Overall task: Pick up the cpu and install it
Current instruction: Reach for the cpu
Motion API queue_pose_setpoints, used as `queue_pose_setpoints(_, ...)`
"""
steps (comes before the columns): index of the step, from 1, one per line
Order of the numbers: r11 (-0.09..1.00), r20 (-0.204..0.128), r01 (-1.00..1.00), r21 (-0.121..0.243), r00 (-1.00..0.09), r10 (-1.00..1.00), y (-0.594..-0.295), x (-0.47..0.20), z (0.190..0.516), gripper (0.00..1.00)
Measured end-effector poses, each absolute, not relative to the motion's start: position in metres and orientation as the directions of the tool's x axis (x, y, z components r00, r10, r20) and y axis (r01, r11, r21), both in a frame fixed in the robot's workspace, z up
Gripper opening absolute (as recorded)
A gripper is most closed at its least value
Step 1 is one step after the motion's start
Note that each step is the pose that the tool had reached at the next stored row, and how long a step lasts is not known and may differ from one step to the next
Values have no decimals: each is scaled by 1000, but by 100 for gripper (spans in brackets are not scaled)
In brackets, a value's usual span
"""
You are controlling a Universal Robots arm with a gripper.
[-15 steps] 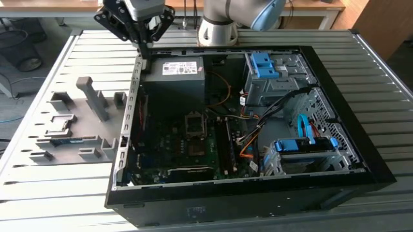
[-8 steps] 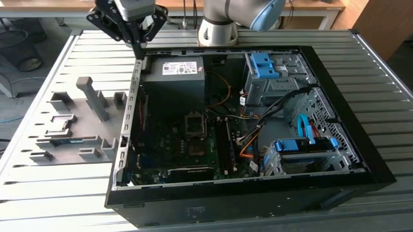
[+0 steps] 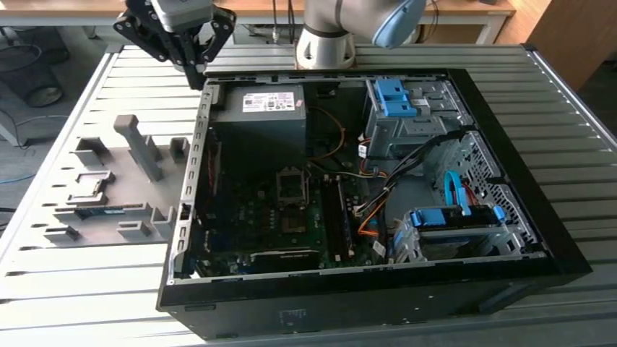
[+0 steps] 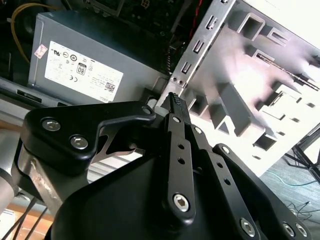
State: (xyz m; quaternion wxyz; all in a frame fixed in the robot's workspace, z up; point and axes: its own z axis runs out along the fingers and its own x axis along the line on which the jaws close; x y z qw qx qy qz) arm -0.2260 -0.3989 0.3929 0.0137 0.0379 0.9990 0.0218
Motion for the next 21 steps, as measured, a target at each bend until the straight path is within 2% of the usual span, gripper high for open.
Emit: queue_pose_setpoints(21, 996, -26, 75, 44, -997, 76, -399, -261, 393, 10)
